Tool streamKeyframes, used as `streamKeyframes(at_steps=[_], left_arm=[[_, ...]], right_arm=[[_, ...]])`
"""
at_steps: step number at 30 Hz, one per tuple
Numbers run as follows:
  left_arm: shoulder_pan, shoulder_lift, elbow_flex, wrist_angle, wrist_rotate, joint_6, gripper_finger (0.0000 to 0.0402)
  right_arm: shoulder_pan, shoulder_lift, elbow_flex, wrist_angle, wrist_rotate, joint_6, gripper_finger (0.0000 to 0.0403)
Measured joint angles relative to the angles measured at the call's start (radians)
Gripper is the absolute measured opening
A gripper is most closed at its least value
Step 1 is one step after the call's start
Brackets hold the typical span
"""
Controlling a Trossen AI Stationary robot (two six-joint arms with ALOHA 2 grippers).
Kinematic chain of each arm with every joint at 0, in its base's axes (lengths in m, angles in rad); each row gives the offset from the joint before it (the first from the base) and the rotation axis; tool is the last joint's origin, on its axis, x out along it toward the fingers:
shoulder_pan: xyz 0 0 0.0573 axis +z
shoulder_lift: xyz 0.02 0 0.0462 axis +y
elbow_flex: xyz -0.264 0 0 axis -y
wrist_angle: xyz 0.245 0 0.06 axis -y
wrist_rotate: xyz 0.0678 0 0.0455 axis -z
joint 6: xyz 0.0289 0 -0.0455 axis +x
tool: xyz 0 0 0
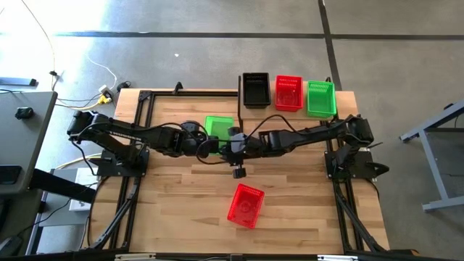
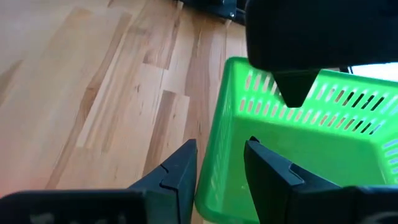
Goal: Stack baskets on shelf by color
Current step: Stack the green bin on top of the green bin on the shelf
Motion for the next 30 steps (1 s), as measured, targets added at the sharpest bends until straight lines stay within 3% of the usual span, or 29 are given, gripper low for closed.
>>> streamKeyframes(at_steps=[17, 30], left_arm=[[0.002, 0.000, -0.002, 0.116, 0.050, 0.061, 0.0000], [0.027, 0.000, -0.002, 0.184, 0.156, 0.147, 0.0001]], right_arm=[[-0.021, -0.002, 0.002, -0.087, 0.009, 0.135, 0.0114], [-0.041, -0.002, 0.002, -0.126, -0.072, 0.265, 0.0031]])
